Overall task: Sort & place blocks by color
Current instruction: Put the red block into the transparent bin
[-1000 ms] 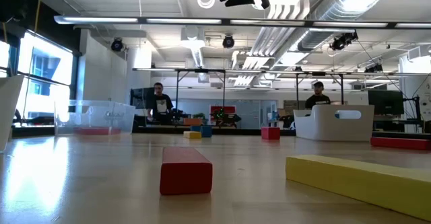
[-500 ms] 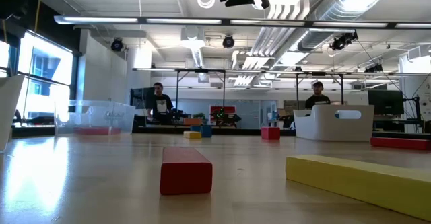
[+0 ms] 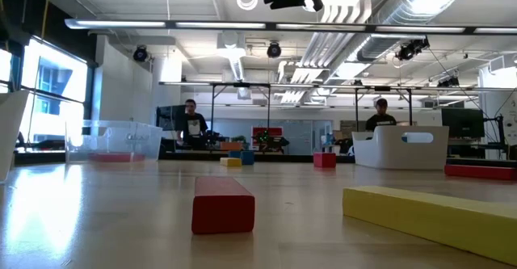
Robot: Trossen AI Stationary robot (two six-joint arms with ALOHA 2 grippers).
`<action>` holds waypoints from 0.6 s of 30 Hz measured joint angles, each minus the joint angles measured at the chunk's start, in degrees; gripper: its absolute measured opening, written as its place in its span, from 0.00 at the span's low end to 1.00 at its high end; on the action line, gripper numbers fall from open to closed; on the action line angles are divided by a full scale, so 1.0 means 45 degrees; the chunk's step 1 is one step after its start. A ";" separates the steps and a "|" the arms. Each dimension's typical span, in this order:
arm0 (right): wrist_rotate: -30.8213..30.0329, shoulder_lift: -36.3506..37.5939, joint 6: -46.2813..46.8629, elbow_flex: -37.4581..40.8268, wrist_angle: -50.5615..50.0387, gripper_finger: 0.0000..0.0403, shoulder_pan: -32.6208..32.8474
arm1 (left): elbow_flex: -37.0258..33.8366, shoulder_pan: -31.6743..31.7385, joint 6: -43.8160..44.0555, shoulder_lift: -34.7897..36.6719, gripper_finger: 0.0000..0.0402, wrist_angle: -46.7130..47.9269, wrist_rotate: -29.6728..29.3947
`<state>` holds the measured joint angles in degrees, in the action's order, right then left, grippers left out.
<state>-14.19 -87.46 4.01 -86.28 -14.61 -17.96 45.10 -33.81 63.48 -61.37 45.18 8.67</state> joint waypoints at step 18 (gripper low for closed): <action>0.1737 0.0000 0.0539 0.0000 -0.0931 0.27 -0.0825 | 0.0010 0.4255 -0.2087 0.3060 0.38 -0.0115 -0.6348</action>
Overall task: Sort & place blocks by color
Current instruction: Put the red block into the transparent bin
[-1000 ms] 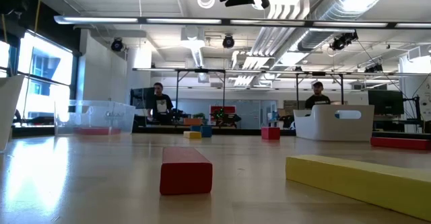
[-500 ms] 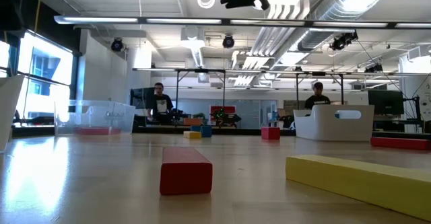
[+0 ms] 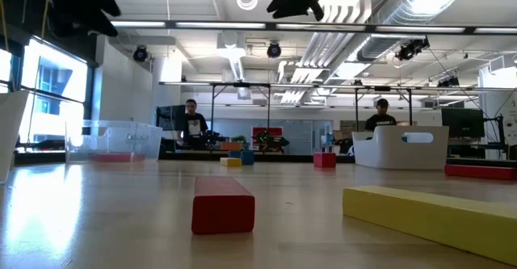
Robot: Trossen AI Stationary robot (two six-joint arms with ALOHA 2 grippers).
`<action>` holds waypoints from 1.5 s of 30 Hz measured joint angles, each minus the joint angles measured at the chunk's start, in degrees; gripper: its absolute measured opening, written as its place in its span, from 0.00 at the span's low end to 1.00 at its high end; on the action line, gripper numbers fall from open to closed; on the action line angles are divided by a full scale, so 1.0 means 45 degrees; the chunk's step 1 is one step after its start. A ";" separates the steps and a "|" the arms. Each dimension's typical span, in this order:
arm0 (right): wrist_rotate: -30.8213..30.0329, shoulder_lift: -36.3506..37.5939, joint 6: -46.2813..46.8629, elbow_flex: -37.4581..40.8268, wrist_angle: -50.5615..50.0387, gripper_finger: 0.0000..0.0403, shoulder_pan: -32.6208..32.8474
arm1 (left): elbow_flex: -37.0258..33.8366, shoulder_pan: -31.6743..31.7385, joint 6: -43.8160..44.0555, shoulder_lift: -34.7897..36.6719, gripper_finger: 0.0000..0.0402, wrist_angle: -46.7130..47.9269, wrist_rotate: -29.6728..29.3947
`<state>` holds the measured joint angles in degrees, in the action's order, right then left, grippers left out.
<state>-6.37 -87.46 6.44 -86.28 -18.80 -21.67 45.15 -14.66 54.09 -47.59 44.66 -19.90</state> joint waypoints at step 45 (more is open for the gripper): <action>0.0398 -0.3704 0.8129 -0.0010 -0.6908 0.51 -0.0693 | -0.0002 0.5213 -0.3726 0.0054 0.38 -0.0044 -0.0385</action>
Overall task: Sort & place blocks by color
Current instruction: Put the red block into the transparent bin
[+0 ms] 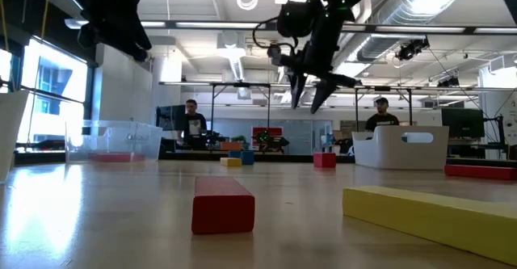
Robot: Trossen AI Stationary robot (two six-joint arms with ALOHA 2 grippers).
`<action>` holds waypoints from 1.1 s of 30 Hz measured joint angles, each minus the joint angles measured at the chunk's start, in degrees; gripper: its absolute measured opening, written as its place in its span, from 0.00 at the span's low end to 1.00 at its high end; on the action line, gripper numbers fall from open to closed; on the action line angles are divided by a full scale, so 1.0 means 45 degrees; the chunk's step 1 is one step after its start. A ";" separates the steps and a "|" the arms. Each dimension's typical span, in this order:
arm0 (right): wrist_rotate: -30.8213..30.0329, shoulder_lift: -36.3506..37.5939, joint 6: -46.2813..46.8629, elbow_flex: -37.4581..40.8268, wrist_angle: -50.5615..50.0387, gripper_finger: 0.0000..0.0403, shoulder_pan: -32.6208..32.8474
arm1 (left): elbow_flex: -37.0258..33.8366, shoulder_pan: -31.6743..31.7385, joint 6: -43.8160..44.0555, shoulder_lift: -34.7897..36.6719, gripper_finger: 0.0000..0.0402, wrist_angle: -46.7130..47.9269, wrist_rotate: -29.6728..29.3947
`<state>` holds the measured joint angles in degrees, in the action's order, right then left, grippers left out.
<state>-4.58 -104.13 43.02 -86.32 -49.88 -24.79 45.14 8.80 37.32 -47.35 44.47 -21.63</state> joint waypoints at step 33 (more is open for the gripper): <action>0.0556 -0.3095 0.0094 0.0010 -0.1121 0.51 -0.1277 | -0.0003 0.0315 -0.0350 -0.0002 0.38 -0.0262 -0.0240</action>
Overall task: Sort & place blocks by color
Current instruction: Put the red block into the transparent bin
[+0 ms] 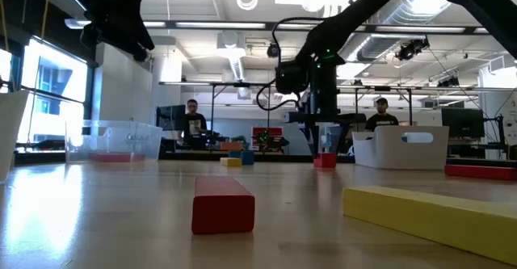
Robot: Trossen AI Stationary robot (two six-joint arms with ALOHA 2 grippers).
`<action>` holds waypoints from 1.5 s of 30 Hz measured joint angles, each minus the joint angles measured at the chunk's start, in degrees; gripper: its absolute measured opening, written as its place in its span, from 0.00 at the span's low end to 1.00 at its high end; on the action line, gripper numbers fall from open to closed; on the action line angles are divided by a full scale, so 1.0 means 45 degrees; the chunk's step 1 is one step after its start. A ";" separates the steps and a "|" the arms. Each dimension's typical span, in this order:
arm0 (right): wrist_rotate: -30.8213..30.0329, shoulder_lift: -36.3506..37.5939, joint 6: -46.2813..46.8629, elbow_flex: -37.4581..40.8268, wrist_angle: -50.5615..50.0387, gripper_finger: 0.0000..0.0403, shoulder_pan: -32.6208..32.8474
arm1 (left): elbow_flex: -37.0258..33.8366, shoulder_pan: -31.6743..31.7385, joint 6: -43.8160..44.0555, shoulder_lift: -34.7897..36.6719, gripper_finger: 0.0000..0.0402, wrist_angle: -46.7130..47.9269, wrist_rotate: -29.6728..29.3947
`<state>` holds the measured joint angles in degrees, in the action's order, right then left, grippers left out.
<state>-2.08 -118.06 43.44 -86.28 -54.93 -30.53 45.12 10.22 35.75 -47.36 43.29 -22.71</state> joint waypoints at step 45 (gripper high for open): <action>0.4409 0.0815 -0.6279 -0.4611 0.2714 0.24 0.1664 | -0.0005 0.2041 -0.2351 -0.0012 0.47 -0.2348 0.1782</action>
<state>17.76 -114.39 15.19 -107.03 -42.72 -23.04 45.10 19.40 25.17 -47.42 32.72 -14.69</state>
